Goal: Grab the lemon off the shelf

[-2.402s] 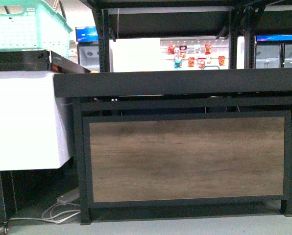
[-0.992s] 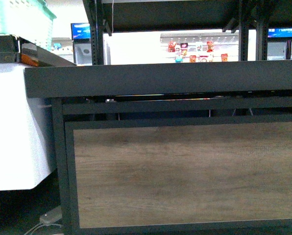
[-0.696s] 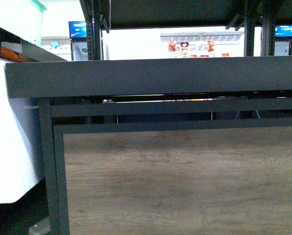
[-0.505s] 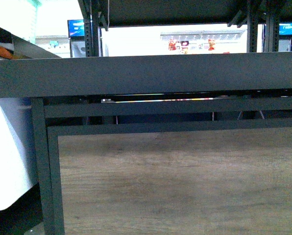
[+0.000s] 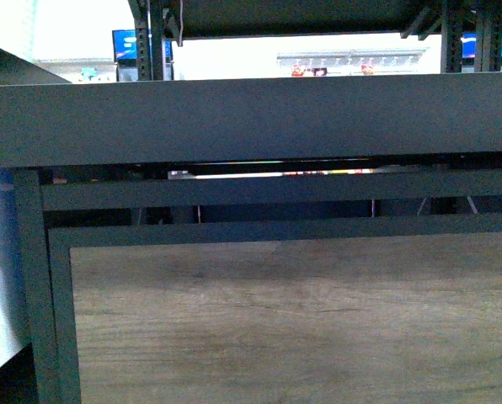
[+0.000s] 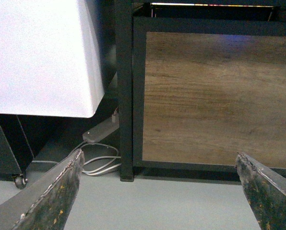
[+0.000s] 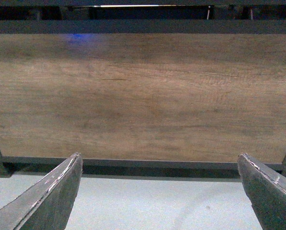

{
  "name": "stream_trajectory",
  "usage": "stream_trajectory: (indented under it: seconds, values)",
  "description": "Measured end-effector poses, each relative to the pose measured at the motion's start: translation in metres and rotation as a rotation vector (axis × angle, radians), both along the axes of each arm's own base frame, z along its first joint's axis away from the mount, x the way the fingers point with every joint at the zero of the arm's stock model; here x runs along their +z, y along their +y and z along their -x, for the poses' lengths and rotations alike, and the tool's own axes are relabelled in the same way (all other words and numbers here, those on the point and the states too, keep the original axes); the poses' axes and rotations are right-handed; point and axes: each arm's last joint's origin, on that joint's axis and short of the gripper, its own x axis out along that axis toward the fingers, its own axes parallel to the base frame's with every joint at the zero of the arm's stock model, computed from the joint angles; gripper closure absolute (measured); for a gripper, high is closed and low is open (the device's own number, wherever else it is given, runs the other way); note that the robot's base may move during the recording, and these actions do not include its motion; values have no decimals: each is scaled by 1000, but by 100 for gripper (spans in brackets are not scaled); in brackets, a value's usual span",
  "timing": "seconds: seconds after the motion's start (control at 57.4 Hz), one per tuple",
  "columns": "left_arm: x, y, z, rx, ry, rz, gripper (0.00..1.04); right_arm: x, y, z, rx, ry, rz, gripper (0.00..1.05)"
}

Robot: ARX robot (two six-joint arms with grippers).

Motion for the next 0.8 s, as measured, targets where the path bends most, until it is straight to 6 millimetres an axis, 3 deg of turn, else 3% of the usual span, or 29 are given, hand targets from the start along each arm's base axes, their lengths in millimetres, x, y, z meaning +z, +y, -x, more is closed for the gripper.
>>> stream_trajectory:
  seconds: [0.801]
  values:
    - [0,0,0,-2,2,0,8,0,0,0,-1,1,0,7]
